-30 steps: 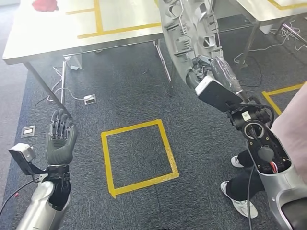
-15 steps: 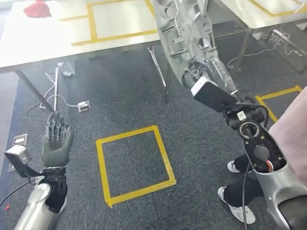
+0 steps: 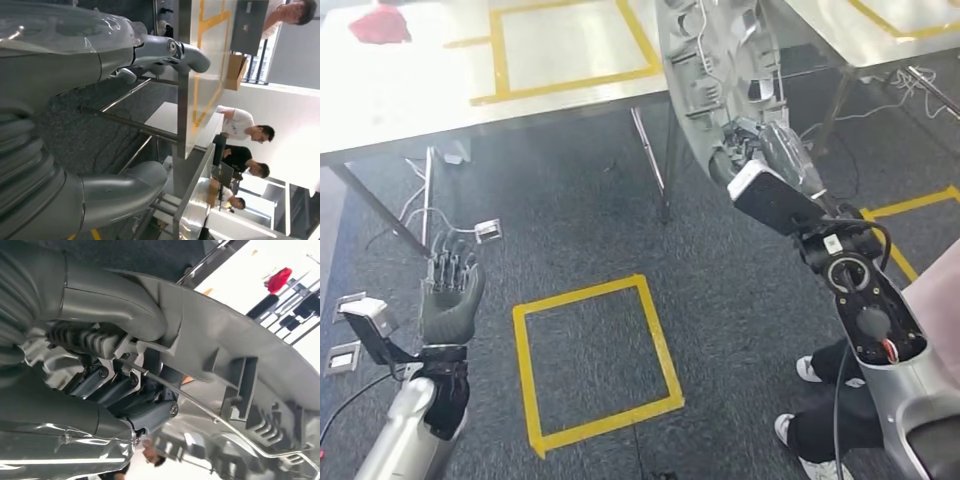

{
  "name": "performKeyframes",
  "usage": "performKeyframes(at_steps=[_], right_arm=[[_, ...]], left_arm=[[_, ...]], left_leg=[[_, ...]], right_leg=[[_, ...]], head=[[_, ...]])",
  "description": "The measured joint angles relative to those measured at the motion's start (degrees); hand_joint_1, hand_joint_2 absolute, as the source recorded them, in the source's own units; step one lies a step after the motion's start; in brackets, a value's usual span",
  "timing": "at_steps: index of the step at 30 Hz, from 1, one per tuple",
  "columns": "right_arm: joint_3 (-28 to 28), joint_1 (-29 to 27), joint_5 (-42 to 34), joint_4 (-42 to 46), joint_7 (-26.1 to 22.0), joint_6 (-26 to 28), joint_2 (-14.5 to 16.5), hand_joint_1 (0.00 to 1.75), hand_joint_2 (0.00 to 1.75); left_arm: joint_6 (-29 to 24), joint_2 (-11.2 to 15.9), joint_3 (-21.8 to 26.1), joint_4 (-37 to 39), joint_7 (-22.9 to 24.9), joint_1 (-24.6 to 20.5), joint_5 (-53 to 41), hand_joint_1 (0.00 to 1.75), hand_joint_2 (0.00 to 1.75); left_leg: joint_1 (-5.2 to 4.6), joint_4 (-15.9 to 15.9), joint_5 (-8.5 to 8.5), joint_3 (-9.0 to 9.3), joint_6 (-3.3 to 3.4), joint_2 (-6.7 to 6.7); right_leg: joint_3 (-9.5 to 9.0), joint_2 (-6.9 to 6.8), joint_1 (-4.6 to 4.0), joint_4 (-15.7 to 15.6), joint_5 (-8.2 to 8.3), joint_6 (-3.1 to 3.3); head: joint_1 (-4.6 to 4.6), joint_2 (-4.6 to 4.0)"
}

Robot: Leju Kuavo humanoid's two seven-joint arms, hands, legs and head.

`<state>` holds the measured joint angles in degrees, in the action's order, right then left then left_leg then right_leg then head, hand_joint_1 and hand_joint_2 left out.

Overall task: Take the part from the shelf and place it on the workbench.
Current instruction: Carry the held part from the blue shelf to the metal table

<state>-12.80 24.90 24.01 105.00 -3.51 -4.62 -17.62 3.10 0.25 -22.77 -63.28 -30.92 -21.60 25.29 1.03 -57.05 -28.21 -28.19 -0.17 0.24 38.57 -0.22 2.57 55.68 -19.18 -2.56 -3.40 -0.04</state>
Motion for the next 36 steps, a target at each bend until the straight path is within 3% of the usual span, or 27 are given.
performKeyframes(at_steps=[2, 3, 4, 6, 7, 8, 10, 11, 12, 15, 17, 20, 21, 22, 23, 24, 26, 27, 28, 30, 31, 33, 35, 36], right_arm=[[-0.05, -0.5, -0.08, -0.14, 0.05, 0.02, 0.01, 1.75, 1.75], [-0.12, -0.86, -0.09, -0.27, -0.02, 0.01, 0.02, 1.75, 1.75], [-0.18, -1.19, -0.09, -0.42, -0.08, 0.01, 0.03, 1.75, 1.75], [-0.27, -1.47, -0.08, -0.66, -0.08, -0.01, 0.04, 1.75, 1.75], [-0.29, -1.48, -0.08, -0.72, -0.02, -0.01, 0.04, 1.75, 1.75], [-0.31, -1.45, -0.08, -0.76, 0.01, -0.01, 0.04, 1.75, 1.75], [-0.4, -1.22, -0.08, -0.78, -0.02, -0.01, 0.04, 1.75, 1.75], [-0.45, -0.96, -0.08, -0.78, -0.05, 0.01, 0.05, 1.75, 1.75], [-0.51, -0.71, -0.07, -0.77, -0.08, 0.01, 0.08, 1.75, 1.75], [-0.47, -0.03, -0.07, -0.68, -0.15, -0.11, 0.15, 1.75, 1.75], [-0.45, 0.25, -0.14, -0.62, -0.38, -0.33, 0.15, 1.75, 1.75], [-0.51, 0.4, -0.19, -0.55, -0.69, -0.69, 0.17, 1.75, 1.75], [-0.52, 0.39, -0.19, -0.55, -0.67, -0.84, 0.19, 1.75, 1.75], [-0.53, 0.38, -0.18, -0.55, -0.6, -0.98, 0.2, 1.75, 1.75], [-0.54, 0.37, -0.15, -0.55, -0.54, -1.14, 0.22, 1.75, 1.75], [-0.55, 0.36, -0.12, -0.55, -0.49, -1.26, 0.23, 1.75, 1.75], [-0.57, 0.34, -0.06, -0.55, -0.46, -1.37, 0.27, 1.75, 1.75], [-0.54, 0.31, -0.03, -0.45, -0.44, -1.38, 0.3, 1.75, 1.75], [-0.49, 0.31, 0.0, -0.34, -0.38, -1.4, 0.32, 1.75, 1.75], [-0.39, 0.32, -0.01, -0.05, -0.28, -1.48, 0.35, 1.75, 1.75], [-0.38, 0.32, -0.04, 0.01, -0.25, -1.55, 0.35, 1.75, 1.75], [-0.48, 0.16, -0.08, 0.07, -0.29, -1.69, 0.36, 1.75, 1.75], [-0.56, -0.07, -0.08, 0.05, -0.29, -1.79, 0.37, 1.75, 1.75], [-0.56, -0.18, -0.1, 0.04, -0.26, -1.86, 0.37, 1.75, 1.75]], left_arm=[[0.01, -0.01, 0.0, 0.1, -0.03, 0.22, 0.0, 0.0, 1.75], [0.01, 0.0, 0.0, 0.22, -0.04, 0.58, 0.0, 0.0, 1.75], [0.01, 0.01, 0.0, 0.38, -0.03, 0.99, 0.0, 0.0, 1.75], [0.01, 0.05, 0.0, 0.69, -0.01, 1.43, 0.0, 0.0, 1.75], [0.01, 0.09, 0.0, 0.78, -0.01, 1.41, 0.0, 0.0, 1.75], [0.01, 0.14, 0.0, 0.83, -0.01, 1.3, 0.0, 0.0, 1.75], [0.01, 0.3, 0.0, 0.84, -0.01, 1.02, 0.01, 0.0, 1.75], [0.02, 0.35, 0.0, 0.83, 0.02, 0.88, 0.02, 0.0, 1.75], [0.04, 0.39, 0.0, 0.81, 0.04, 0.74, 0.02, 0.0, 1.75], [-0.02, 0.43, 0.0, 0.7, 0.09, 0.29, 0.02, 0.0, 1.75], [-0.23, 0.41, 0.0, 0.61, 0.15, 0.13, 0.01, 0.0, 1.75], [-0.59, 0.34, 0.0, 0.54, 0.3, 0.39, 0.0, 0.0, 1.75], [-0.72, 0.33, 0.0, 0.5, 0.32, 0.57, 0.0, 0.0, 1.75], [-0.81, 0.32, -0.01, 0.46, 0.33, 0.73, 0.0, 0.0, 1.75], [-0.87, 0.3, -0.01, 0.42, 0.33, 0.87, 0.0, 0.0, 1.75], [-0.94, 0.26, -0.01, 0.38, 0.35, 1.02, 0.0, 0.0, 1.75], [-1.09, 0.15, -0.01, 0.35, 0.4, 1.32, 0.01, 0.0, 1.75], [-1.2, 0.11, -0.01, 0.31, 0.48, 1.5, 0.01, 0.0, 1.75], [-1.28, 0.07, -0.01, 0.18, 0.5, 1.59, 0.01, 0.0, 1.75], [-1.37, 0.02, -0.01, -0.27, 0.51, 1.42, -0.04, 0.0, 1.75], [-1.37, 0.01, -0.01, -0.47, 0.44, 1.22, -0.06, 0.0, 1.75], [-1.37, 0.0, -0.01, -0.57, 0.4, 1.26, -0.08, 0.0, 1.75], [-1.37, 0.01, 0.0, -0.54, 0.42, 1.84, -0.08, 0.0, 1.75], [-1.37, 0.03, 0.0, -0.53, 0.43, 2.07, -0.09, 0.0, 1.75]], left_leg=[[0.07, -7.69, 0.86, -4.76, -0.25, -0.05], [0.02, -11.48, -0.34, -7.4, -0.31, -0.07], [-0.05, -13.95, -2.62, -9.51, -0.28, -0.08], [-0.21, -14.3, -6.85, -12.04, 0.04, -0.09], [-0.36, -12.26, -6.88, -12.44, 0.39, -0.1], [-0.57, -9.0, -4.93, -12.34, 0.92, -0.13], [-1.47, -0.78, 3.52, -11.43, 2.41, -0.31], [-1.89, 2.47, 6.98, -10.98, 2.97, -0.67], [-2.17, 4.73, 9.06, -10.52, 3.27, -1.03], [-1.99, 6.24, 9.55, -8.38, 3.21, -1.43], [-2.01, 5.89, 9.45, -6.81, 3.46, -1.3], [-2.22, 5.27, 7.57, -5.09, 3.79, -1.21], [-2.26, 5.14, 6.8, -4.31, 3.8, -1.24], [-2.3, 5.04, 5.98, -3.38, 3.78, -1.3], [-2.34, 4.96, 5.11, -2.37, 3.73, -1.37], [-2.37, 4.92, 4.22, -1.47, 3.67, -1.44], [-2.51, 4.57, 2.59, -0.18, 3.38, -1.65], [-2.53, 4.41, 2.0, 0.19, 3.12, -1.75], [-2.54, 4.16, 1.6, 0.49, 2.87, -1.82], [-2.69, 2.36, 1.78, 0.02, 2.32, -1.8], [-2.74, -0.04, 2.23, -1.31, 2.01, -1.69], [-2.44, -7.16, 1.76, -5.98, 1.19, -1.38], [-1.8, -12.67, -2.07, -10.6, 0.46, -1.11], [-1.53, -13.37, -4.02, -12.07, 0.2, -0.97]], right_leg=[[-1.47, 0.21, 0.02, -0.82, -0.68, 0.61], [-2.48, 0.32, -0.03, -1.35, -1.12, 0.83], [-3.6, 0.47, -0.11, -1.9, -1.6, 0.98], [-5.8, 0.86, -0.36, -2.65, -2.7, 1.11], [-6.76, 1.01, -0.55, -2.8, -3.31, 1.13], [-7.68, 1.12, -0.76, -2.87, -3.96, 1.15], [-8.94, 1.34, -1.04, -2.94, -5.3, 1.04], [-9.48, 1.49, -1.23, -2.99, -6.04, 0.87], [-9.99, 1.68, -1.37, -2.87, -6.51, 0.67], [-11.43, 1.69, -1.72, -1.74, -7.61, 0.02], [-9.3, 1.09, -1.67, 3.3, -9.11, -0.33], [-2.07, 0.76, -1.67, 14.02, -13.51, -0.54], [-0.5, 0.76, -1.67, 14.9, -14.98, -0.53], [0.25, 0.76, -1.68, 13.83, -15.47, -0.44], [0.38, 0.75, -1.73, 11.11, -14.3, -0.25], [0.18, 0.73, -1.85, 7.27, -10.86, 0.03], [-0.43, 0.68, -2.26, -0.01, -2.13, 0.73], [-0.69, 0.73, -2.46, -1.91, 0.68, 1.12], [-0.97, 0.73, -2.61, -2.65, 1.52, 1.49], [-2.03, 0.77, -2.35, -2.62, 0.76, 2.1], [-2.7, 0.7, -2.11, -2.78, 0.38, 2.3], [-4.12, 0.73, -1.69, -3.09, -0.65, 2.48], [-5.63, 0.8, -1.46, -3.17, -2.01, 2.48], [-6.47, 0.86, -1.38, -3.18, -2.74, 2.4]], head=[[0.28, 0.0], [0.45, 0.0], [0.6, 0.0], [0.86, 0.0], [0.96, 0.0], [1.03, 0.0], [1.14, 0.0], [1.17, 0.0], [1.14, 0.0], [0.72, 0.0], [0.46, 0.0], [0.14, 0.0], [0.03, 0.0], [-0.1, 0.0], [-0.21, 0.0], [-0.32, 0.0], [-0.35, 0.0], [-0.23, 0.0], [-0.2, 0.0], [-0.3, 0.0], [-0.36, 0.0], [-0.05, 0.0], [0.34, 0.0], [0.45, 0.0]])
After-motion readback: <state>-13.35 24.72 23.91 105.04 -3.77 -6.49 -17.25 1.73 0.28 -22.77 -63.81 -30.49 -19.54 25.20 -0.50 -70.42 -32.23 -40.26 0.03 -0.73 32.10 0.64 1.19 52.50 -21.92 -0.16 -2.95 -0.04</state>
